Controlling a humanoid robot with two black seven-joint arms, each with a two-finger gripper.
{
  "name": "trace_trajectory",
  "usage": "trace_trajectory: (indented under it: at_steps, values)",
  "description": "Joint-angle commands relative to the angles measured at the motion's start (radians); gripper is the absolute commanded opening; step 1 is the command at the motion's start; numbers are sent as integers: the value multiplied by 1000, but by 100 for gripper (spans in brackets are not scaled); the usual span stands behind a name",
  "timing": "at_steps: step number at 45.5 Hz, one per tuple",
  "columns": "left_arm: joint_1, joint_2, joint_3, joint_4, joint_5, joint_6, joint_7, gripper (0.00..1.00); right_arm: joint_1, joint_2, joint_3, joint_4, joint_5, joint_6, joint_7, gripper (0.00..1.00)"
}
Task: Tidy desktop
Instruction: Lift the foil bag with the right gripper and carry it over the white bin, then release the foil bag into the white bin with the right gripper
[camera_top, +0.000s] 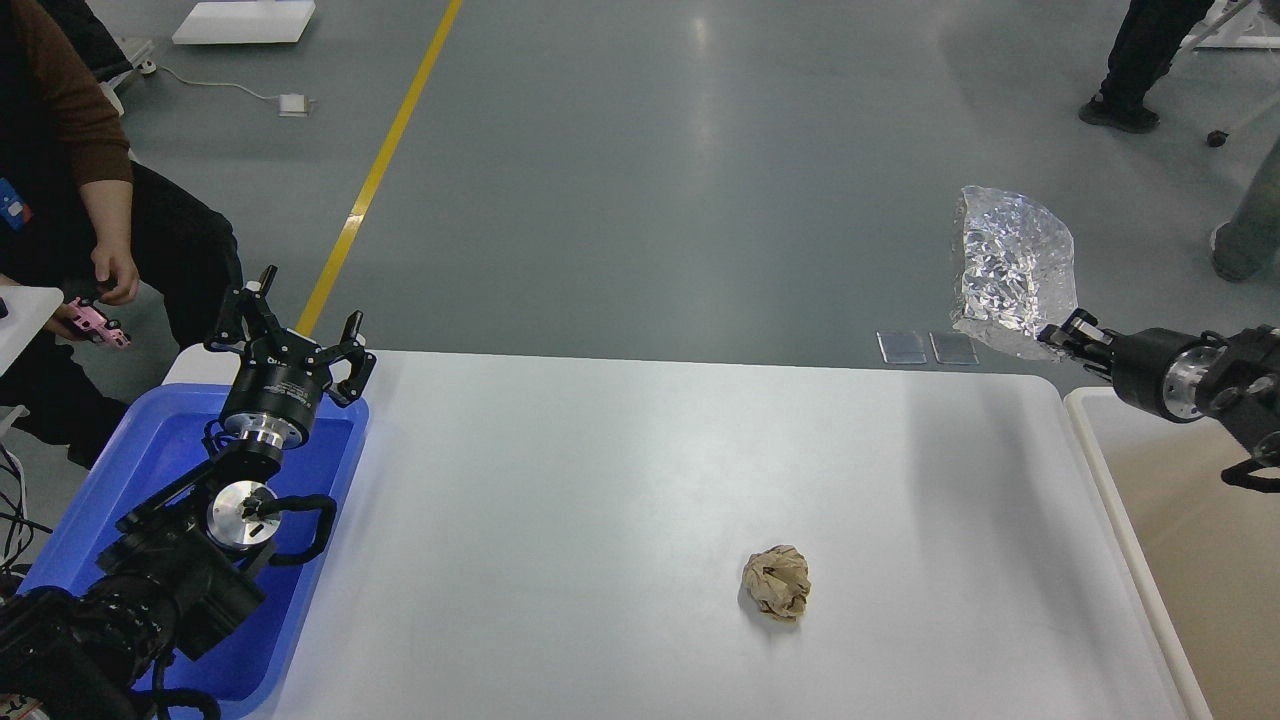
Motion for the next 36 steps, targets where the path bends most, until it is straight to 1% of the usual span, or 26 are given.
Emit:
trace_trajectory:
  at_steps: [1,9,14,20,28,32,36]
  values:
    - [0,0,0,0,0,0,-1,100,55,-129,10,-3,-1,74,0,0]
    - [0,0,0,0,0,0,-1,100,65,-256,101,3,-3,141,0,0]
    - [0,0,-1,0,0,0,-1,100,88,-346,117,5,-1,173,-4,0]
    - [0,0,0,0,0,0,-1,100,98,-414,117,8,-4,178,-7,0]
    - [0,0,-1,0,0,0,-1,100,69,-495,119,9,-3,170,-11,0]
    - [0,0,0,0,0,0,-1,100,5,-508,131,6,2,158,-11,0]
    - [0,0,-1,0,0,0,-1,100,-88,-500,202,-9,5,132,-15,0]
